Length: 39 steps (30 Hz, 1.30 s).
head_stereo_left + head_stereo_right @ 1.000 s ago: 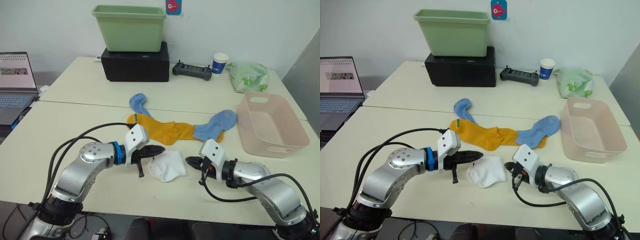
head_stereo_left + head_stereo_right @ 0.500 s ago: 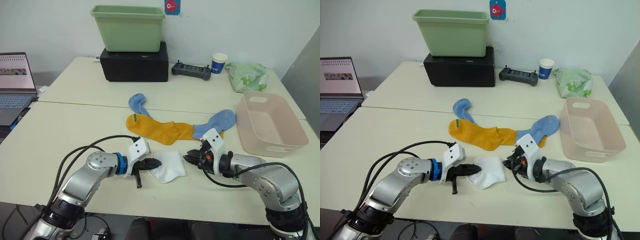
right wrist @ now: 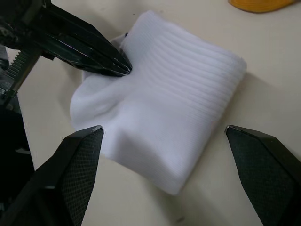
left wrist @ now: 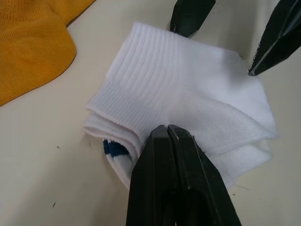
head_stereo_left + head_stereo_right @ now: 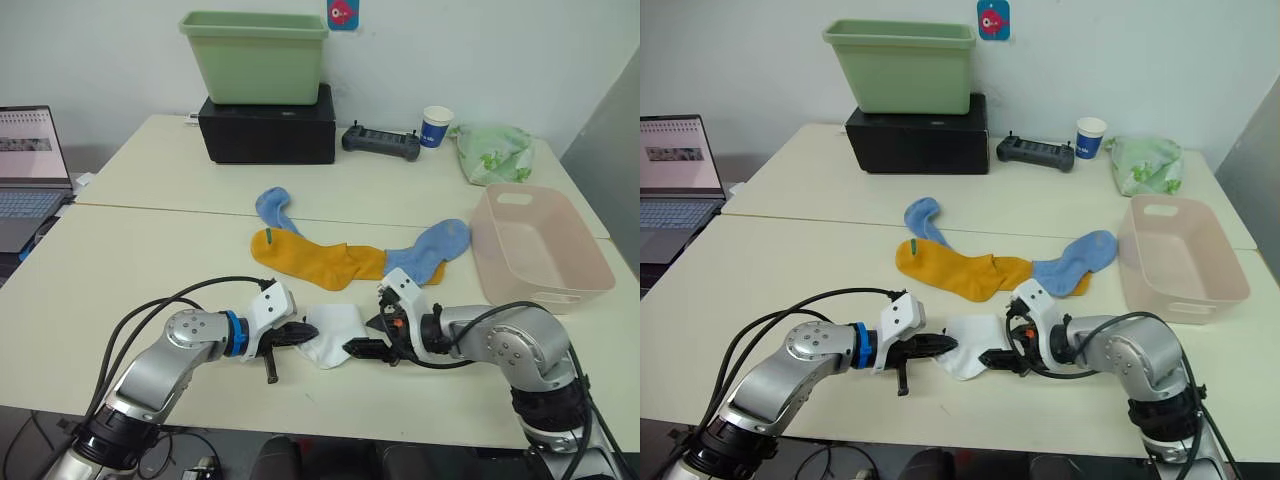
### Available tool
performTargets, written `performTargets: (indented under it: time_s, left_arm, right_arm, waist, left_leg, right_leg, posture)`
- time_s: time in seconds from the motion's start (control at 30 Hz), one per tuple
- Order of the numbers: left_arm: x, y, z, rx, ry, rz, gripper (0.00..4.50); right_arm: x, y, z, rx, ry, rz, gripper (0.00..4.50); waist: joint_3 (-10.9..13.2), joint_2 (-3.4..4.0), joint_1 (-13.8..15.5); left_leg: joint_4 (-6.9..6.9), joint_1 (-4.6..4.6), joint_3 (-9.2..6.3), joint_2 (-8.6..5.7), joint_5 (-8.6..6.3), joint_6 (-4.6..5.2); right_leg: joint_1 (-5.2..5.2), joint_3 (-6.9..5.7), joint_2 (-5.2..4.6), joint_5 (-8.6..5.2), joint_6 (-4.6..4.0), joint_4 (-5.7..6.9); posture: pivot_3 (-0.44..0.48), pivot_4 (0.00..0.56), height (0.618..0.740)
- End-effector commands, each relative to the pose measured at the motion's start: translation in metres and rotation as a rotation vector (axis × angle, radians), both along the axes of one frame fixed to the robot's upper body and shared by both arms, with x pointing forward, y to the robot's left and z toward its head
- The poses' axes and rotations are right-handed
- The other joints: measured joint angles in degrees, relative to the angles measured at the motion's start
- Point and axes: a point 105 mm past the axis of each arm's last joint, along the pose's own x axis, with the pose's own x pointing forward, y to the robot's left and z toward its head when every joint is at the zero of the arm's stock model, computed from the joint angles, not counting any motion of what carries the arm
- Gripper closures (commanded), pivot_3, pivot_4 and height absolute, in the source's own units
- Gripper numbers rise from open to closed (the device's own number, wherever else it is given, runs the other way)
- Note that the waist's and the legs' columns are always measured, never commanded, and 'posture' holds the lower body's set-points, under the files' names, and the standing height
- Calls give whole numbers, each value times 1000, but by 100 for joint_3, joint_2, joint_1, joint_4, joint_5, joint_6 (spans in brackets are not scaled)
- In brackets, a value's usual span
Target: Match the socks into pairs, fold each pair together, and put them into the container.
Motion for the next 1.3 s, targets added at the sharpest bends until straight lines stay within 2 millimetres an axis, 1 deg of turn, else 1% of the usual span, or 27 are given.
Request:
performTargets:
  time_s: [0.03, 0.1, 0.23, 0.4, 0.43, 0.5, 0.53, 0.57, 0.7, 0.73, 0.77, 0.8, 0.87, 0.9, 1.0, 1.07, 1.17, 1.23, 1.3]
  left_arm:
    - [-5, 2, -8, 29, 23, 7, 4500]
    - [-6, 3, -8, 29, 23, 11, 4500]
    - [-8, 5, -9, 32, 22, 16, 4500]
    - [-7, 8, -7, 32, 14, 34, 4500]
    - [-6, 8, -6, 31, 13, 36, 4500]
    - [-6, 9, -6, 29, 13, 40, 4500]
    - [-6, 9, -6, 28, 13, 43, 4500]
    - [-6, 9, -5, 24, 14, 47, 4500]
    - [-5, 9, -1, 0, 12, 50, 4500]
    - [-8, 5, 5, -36, 9, 18, 4500]
    - [-9, -1, 15, -98, 4, -2, 4500]
    - [-10, -8, 26, -162, 6, -19, 4500]
    - [-11, -17, 41, -235, 10, -38, 4500]
    - [-9, -21, 47, -249, -8, -46, 4500]
    - [-7, -32, 66, -277, -42, -84, 3897]
    - [-11, -41, 77, -297, -30, -137, 3331]
    - [-19, -49, 88, -310, -4, -199, 2348]
    - [-22, -57, 103, -320, -9, -258, 1713]
    - [-20, -60, 114, -332, -25, -273, 1053]
  right_arm:
    - [-3, 17, -6, 44, 90, 7, 39]
    - [-6, 25, -5, 79, 126, 23, 39]
    - [-10, 29, -8, 98, 178, 34, 39]
    - [-5, 37, -11, 131, 212, 37, 39]
    - [-3, 37, -11, 132, 214, 32, 208]
    - [-1, 36, -12, 132, 214, 24, 642]
    - [0, 36, -12, 132, 212, 19, 961]
    - [1, 36, -13, 130, 207, 15, 1385]
    - [1, 34, -13, 128, 191, 3, 2780]
    - [2, 30, -13, 107, 144, 0, 3105]
    - [2, 26, -10, 77, 69, 5, 3421]
    - [2, 23, -6, 62, 8, 11, 3811]
    - [3, 18, 4, 59, -65, 10, 4486]
    - [3, 14, 9, 62, -95, 2, 4486]
    - [4, -4, 21, 41, -196, -36, 4500]
    - [4, -15, 30, 97, -193, -101, 4500]
    - [4, -31, 39, 171, -187, -186, 4500]
    - [-2, -53, 58, 233, -265, -266, 4500]
    - [-2, -70, 76, 282, -342, -360, 4500]
  waist:
    - [-3, 4, -25]
    - [-4, 5, -43]
    - [-9, 6, -76]
    - [-14, 8, -117]
    - [-14, 8, -124]
    - [-14, 9, -125]
    - [-13, 9, -125]
    - [-13, 9, -126]
    - [-13, 9, -125]
    - [-13, 9, -125]
    - [-10, 13, -123]
    - [-6, 19, -120]
    - [-4, 20, -104]
    - [-3, 18, -87]
    - [-3, 16, -46]
    - [-3, 14, -47]
    - [-3, 15, -70]
    - [-1, 15, -70]
    - [1, 15, -46]
  left_leg:
    - [0, 3, 0, 0, 0, 0]
    - [0, 4, -1, 0, 0, 0]
    - [1, 5, 3, -2, 0, 0]
    - [-5, 17, 3, -1, 0, 0]
    - [-5, 22, 3, -1, 0, 0]
    - [-5, 29, 4, -1, 0, 0]
    - [-5, 31, 3, -1, 0, 0]
    - [-5, 32, 4, -1, 0, 0]
    - [-5, 32, 8, -2, 0, 0]
    - [-6, 31, 8, -3, 0, 0]
    - [-7, 31, 8, -3, 0, 0]
    - [-7, 26, 8, -3, -1, 0]
    - [-7, 15, 12, -4, -1, 0]
    - [-4, 7, 9, -4, -1, 0]
    - [5, -10, 2, -5, 0, -1]
    - [5, -10, 2, -6, 0, -1]
    - [2, -9, 1, -5, 0, 0]
    - [0, -9, -1, -4, 0, -1]
    - [0, -13, -9, -5, 0, -1]
  right_leg:
    - [0, 1, 1, 0, 0, 5]
    - [0, 0, 1, 0, 1, 9]
    - [0, 4, -1, 0, 1, 9]
    - [1, 6, 2, -2, -1, 17]
    - [2, 8, 2, -3, -1, 23]
    - [3, 11, 3, -8, 2, 34]
    - [3, 12, 4, -11, 4, 37]
    - [2, 13, 4, -12, 6, 39]
    - [1, 19, 4, -13, 6, 38]
    - [1, 20, 4, -12, 4, 37]
    - [0, 19, 4, -12, 5, 37]
    - [-2, 18, 3, -13, 5, 35]
    - [-7, 17, -1, -17, 12, 31]
    - [-8, 12, -2, -17, 13, 28]
    - [-15, 1, -4, -15, 15, 28]
    - [-13, 1, -4, -15, 16, 25]
    - [-11, 0, -3, -15, 17, 23]
    - [-12, -1, -1, -15, 16, 24]
    - [-12, -9, -1, -17, 19, 24]
  posture:
    - [0, 150, 719]
    - [0, 150, 719]
    - [0, 150, 719]
    - [0, 150, 719]
    - [0, 150, 719]
    - [0, 150, 719]
    - [0, 150, 719]
    - [0, 150, 719]
    - [0, 150, 719]
    - [0, 150, 719]
    - [0, 150, 719]
    - [0, 150, 719]
    - [0, 150, 719]
    - [0, 150, 719]
    - [0, 150, 719]
    - [0, 150, 719]
    - [0, 150, 719]
    - [0, 150, 719]
    - [0, 150, 719]
